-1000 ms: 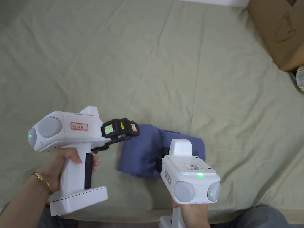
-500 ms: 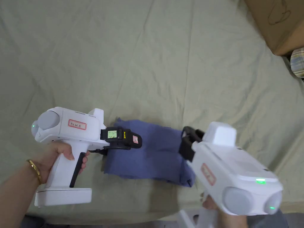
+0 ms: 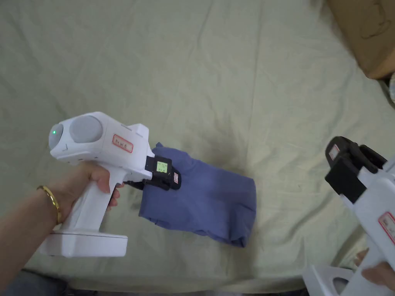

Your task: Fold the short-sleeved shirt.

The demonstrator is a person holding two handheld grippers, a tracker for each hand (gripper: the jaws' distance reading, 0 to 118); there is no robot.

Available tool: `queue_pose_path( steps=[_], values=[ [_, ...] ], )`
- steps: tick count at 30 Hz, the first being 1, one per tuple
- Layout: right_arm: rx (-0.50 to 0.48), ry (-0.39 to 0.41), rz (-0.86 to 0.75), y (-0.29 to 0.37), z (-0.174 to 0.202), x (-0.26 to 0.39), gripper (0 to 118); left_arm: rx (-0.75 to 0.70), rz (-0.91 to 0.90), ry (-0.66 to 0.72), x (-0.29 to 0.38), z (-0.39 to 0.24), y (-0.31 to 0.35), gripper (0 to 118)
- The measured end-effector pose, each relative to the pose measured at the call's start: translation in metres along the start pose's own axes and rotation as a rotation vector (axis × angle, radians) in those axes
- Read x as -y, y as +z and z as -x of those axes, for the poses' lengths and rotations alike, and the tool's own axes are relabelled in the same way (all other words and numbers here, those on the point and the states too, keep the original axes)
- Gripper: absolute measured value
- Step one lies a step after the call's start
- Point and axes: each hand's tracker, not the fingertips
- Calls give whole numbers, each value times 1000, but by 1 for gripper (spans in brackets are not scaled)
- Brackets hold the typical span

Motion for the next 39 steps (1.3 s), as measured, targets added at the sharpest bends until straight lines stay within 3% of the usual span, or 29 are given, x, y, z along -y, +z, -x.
queue_pose_path(
  steps=[5, 12, 19, 21, 24, 27, 29, 31, 35, 37, 39],
  values=[
    [-42, 22, 25, 7, 14, 6, 0, -152, -41, 3, -5, 51, 78, 31],
    [-84, 65, 40, 12, 38, 6, 0, -475, -95, 145, 3, 173, 192, 31],
    [-77, 61, 57, 2, 60, 11, 0, -813, -69, 251, -1, 272, 250, 31],
    [-73, 68, 67, 0, 65, 12, 0, -872, -80, 222, -2, 285, 258, 38],
    [-73, 86, 78, 0, 67, 14, 0, -1031, -204, 195, 0, 297, 267, 71],
    [-74, 103, 81, 0, 66, 12, 0, -1207, -289, 194, -1, 297, 279, 75],
    [-80, 105, 76, 2, 61, 9, 0, -1211, -391, 161, 4, 275, 289, 74],
    [-87, 110, 55, 6, 56, 3, 0, -1192, -547, 128, 9, 241, 300, 71],
    [-97, 122, -14, 13, 49, -13, 0, -1098, -813, 13, 15, 157, 312, 25],
    [-102, 132, -72, 20, 45, -27, 0, -1019, -960, -34, 19, 108, 314, 9],
    [-105, 145, -115, 26, 39, -41, 0, -984, -1070, -89, 24, 62, 307, 2]
  ],
)
